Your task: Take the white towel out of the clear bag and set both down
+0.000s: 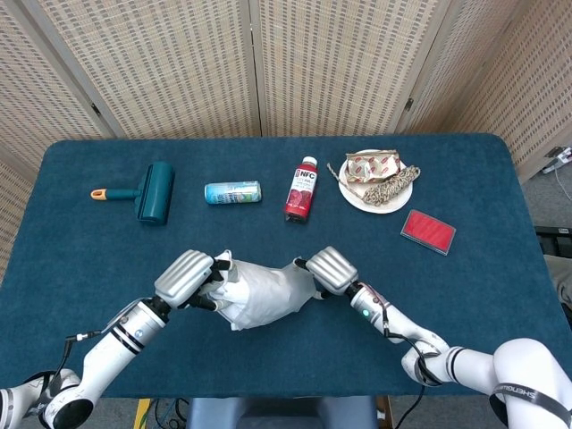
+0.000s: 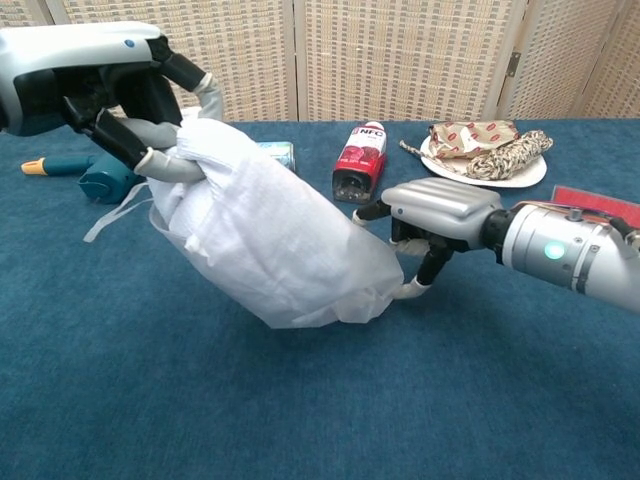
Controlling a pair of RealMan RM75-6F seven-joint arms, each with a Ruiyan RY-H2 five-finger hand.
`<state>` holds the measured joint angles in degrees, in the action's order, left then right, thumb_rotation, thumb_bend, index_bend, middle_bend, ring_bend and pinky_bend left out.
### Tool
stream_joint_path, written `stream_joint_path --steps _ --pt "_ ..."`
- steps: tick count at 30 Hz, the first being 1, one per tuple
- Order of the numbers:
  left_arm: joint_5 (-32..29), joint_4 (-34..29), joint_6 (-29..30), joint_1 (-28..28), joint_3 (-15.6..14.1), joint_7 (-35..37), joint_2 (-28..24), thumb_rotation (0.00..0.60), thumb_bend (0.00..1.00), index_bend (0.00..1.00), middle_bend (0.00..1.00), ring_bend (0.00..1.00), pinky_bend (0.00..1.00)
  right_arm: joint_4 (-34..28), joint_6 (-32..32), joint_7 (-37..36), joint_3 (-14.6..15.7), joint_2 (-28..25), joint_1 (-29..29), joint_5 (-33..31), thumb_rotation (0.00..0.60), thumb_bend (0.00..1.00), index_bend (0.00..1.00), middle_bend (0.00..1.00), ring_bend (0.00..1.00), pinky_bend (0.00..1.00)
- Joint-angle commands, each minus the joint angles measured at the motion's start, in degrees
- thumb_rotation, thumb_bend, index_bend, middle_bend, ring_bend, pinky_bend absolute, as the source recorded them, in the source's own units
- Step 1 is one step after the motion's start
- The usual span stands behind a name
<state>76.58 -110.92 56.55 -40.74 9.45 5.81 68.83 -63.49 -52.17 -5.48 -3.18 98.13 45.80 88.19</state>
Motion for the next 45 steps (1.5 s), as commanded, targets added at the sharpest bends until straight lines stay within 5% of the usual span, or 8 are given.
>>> stream_joint_path --steps 1,6,14,29,42,45 --pt "0.0 0.1 0.1 0.1 0.0 0.1 0.0 0.6 0.7 0.72 1.0 0.84 0.96 0.5 0.0 -0.1 -0.2 0.4 0.1 -0.2 0.6 0.46 0.58 1.0 1.0 1.0" --pt "0.2 0.3 0.2 0.3 -0.2 0.4 0.3 0.6 0.7 0.72 1.0 0.84 0.96 1.3 -0.6 -0.4 -0.2 0.9 -0.1 -0.4 0.6 0.63 0.7 1.0 1.0 1.0" --pt "0.3 1.1 0.6 1.1 -0.7 0.9 0.2 0.6 0.7 0.72 1.0 0.84 0.96 0.8 -1.7 0.3 0.4 -1.2 -1.1 -0.2 0.6 0.74 0.75 1.0 1.0 1.0" --pt "1.8 5.4 3.2 6.0 -3.6 7.6 -1.1 0.6 0.7 0.72 1.0 0.84 0.96 -1.3 -4.7 3.2 3.5 -12.4 -7.2 -1.6 0.6 0.74 0.76 1.0 1.0 1.0" --pt "2.1 8.5 3.2 7.4 -4.0 8.2 -2.9 0.6 0.7 0.72 1.0 0.84 0.96 -2.3 -6.6 5.3 3.1 -19.7 -11.3 -4.2 0.6 0.7 0.75 1.0 1.0 1.0" --pt "2.1 8.7 2.8 7.4 -4.2 7.5 -3.0 0.6 0.7 0.7 1.0 0.84 0.96 -2.0 -7.2 5.2 2.9 -19.6 -11.9 -4.1 0.6 0.57 0.63 0.97 0.97 0.99"
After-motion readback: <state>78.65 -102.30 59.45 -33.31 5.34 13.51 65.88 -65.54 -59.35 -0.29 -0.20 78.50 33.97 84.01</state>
